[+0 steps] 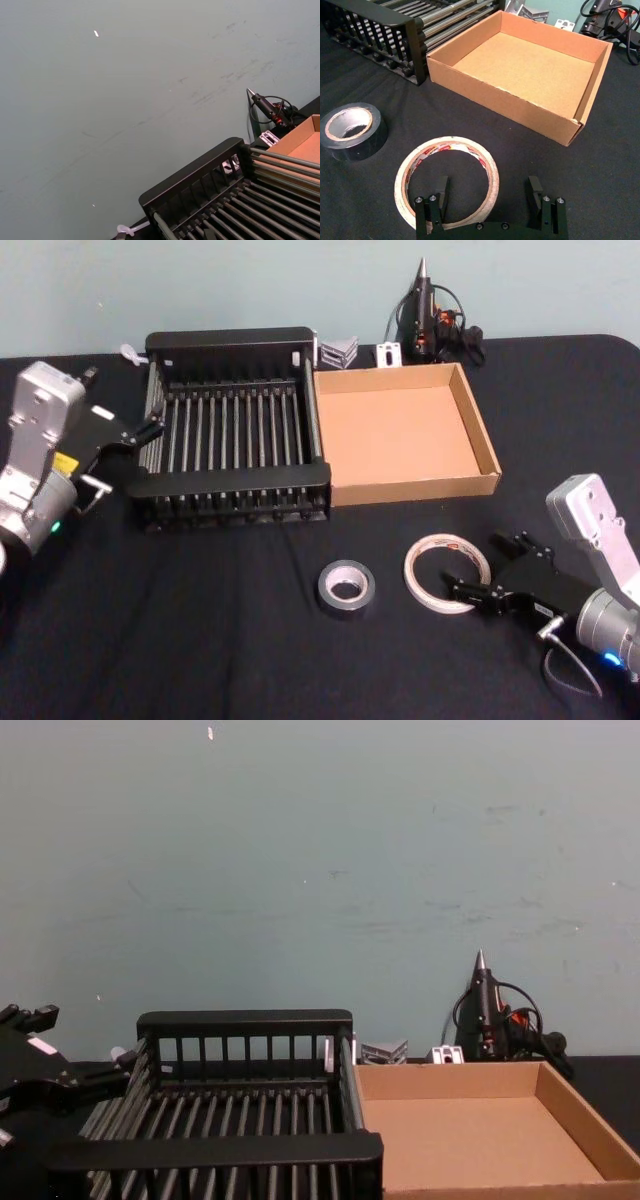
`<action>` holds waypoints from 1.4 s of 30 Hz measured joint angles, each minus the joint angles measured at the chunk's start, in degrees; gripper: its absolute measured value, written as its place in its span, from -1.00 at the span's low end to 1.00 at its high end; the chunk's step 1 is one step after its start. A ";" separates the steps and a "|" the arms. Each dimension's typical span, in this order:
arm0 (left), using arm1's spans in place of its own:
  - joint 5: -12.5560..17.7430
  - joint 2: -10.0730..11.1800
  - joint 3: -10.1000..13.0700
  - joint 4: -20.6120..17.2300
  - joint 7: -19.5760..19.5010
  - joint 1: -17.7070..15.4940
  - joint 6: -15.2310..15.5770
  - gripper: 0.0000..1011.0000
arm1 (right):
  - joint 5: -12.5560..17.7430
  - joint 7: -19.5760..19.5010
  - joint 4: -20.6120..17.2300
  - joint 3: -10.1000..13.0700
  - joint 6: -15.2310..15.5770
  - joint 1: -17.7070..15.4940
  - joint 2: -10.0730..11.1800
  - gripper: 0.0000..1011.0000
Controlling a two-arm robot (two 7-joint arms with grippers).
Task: Pick up the white tape and place it into the black box , Pick up the silver tape and place it into the brown box.
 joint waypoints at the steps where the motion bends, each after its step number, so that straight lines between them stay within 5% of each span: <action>1: 0.00 0.00 0.00 0.00 0.00 0.00 0.00 0.98 | 0.00 0.00 0.00 0.00 0.00 0.00 0.00 0.98; 9: 0.00 0.00 0.00 0.00 0.00 0.00 0.00 0.98 | 0.04 0.00 0.00 0.00 -0.04 0.02 0.07 0.98; 15: 0.00 0.00 0.00 0.00 0.00 0.00 0.00 0.98 | 0.11 -0.02 -0.01 -0.02 -0.06 0.02 0.11 0.79; 36: 0.00 0.00 0.00 0.00 0.00 0.00 0.00 0.98 | 0.26 -0.08 -0.04 -0.10 -0.15 0.02 0.17 -0.56; 42: 0.00 0.00 0.00 0.00 0.00 0.00 0.00 0.98 | 0.26 -0.08 -0.04 -0.10 -0.15 0.02 0.17 -0.79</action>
